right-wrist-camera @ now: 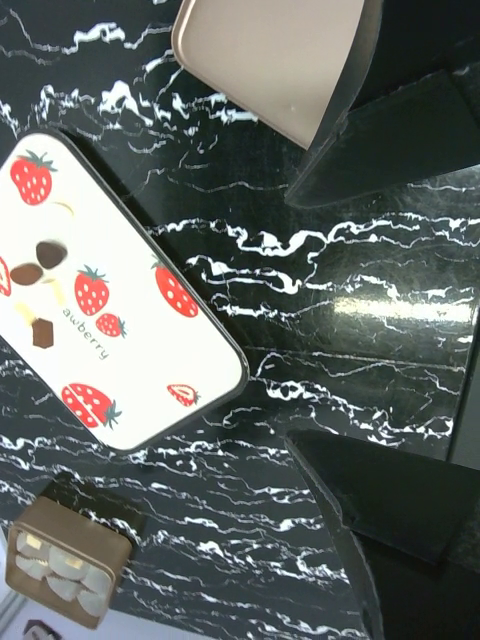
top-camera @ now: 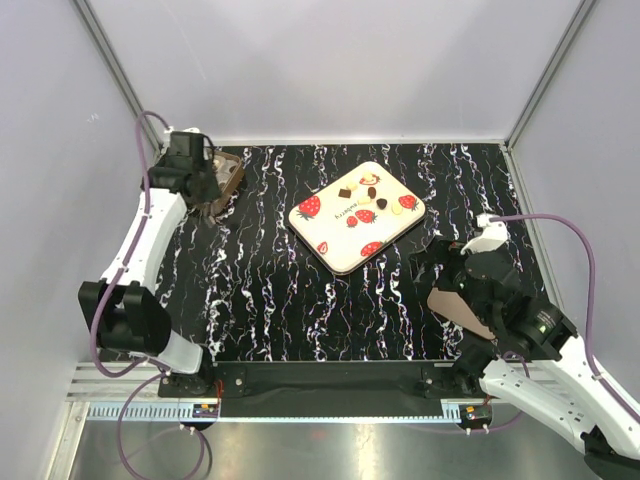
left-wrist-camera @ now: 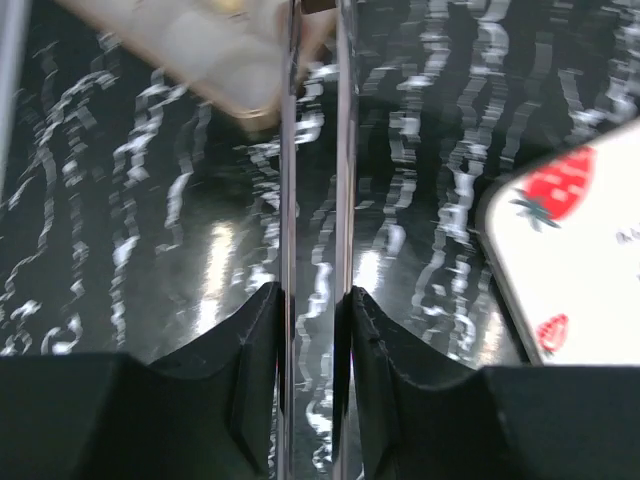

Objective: Pack the chocolate

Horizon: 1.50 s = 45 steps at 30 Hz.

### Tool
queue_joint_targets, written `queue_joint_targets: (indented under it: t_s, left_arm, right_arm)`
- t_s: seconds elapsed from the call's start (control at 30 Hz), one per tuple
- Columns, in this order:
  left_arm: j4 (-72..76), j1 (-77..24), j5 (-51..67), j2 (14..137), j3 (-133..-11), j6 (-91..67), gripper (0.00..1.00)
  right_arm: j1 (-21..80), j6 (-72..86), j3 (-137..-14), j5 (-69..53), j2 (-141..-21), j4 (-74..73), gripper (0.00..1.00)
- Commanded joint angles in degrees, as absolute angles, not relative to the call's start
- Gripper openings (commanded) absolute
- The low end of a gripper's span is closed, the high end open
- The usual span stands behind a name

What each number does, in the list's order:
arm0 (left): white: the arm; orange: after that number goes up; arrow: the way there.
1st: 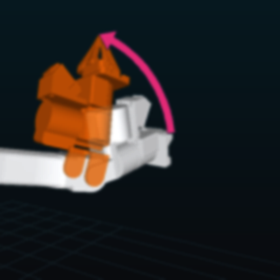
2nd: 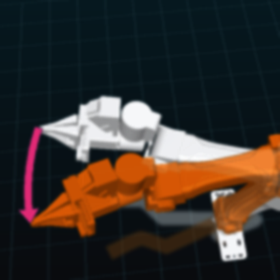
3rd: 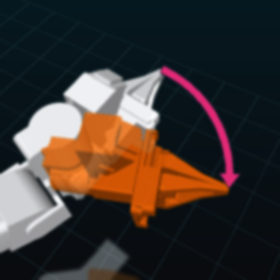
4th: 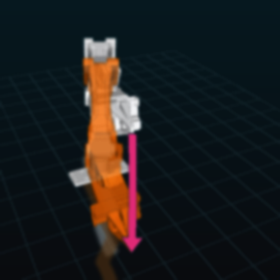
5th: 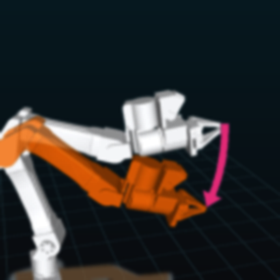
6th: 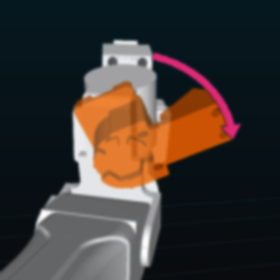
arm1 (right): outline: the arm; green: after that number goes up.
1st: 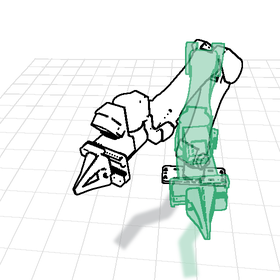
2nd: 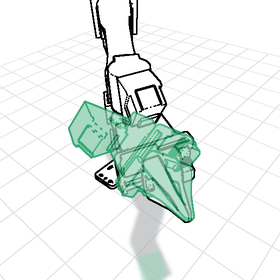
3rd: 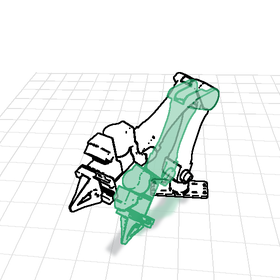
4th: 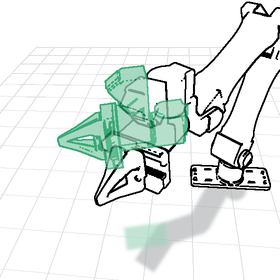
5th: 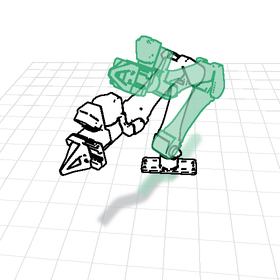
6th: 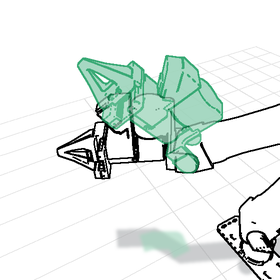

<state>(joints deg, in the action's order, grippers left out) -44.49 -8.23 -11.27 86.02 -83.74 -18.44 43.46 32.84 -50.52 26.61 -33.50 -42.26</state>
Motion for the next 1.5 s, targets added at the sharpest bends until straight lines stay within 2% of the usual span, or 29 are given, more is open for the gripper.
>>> queue_joint_targets:
  t_s: [0.0,0.33,0.93,1.47]
  left_arm:
    - [-43.7,-3.0,-8.7,85.0,-82.3,-17.9,0.34]
    - [-45.2,5.0,-10.3,92.1,-87.4,-16.8,0.34]
    - [-46.4,6.9,-15.3,101.5,-97.1,-13.4,0.34]
    - [-46.2,7.5,-15.9,106.6,-99.8,-12.3,0.35]
  right_arm:
    - [43.6,32.5,-49.7,24.2,-34.1,-38.3,1.0]
    - [43.5,32.3,-48.7,20.5,-37.2,-34.7,1.0]
    - [43.6,29.5,-49.8,22.6,-40.6,-32.7,1.0]
    - [43.6,29.1,-49.8,23.0,-42.7,-31.4,1.0]
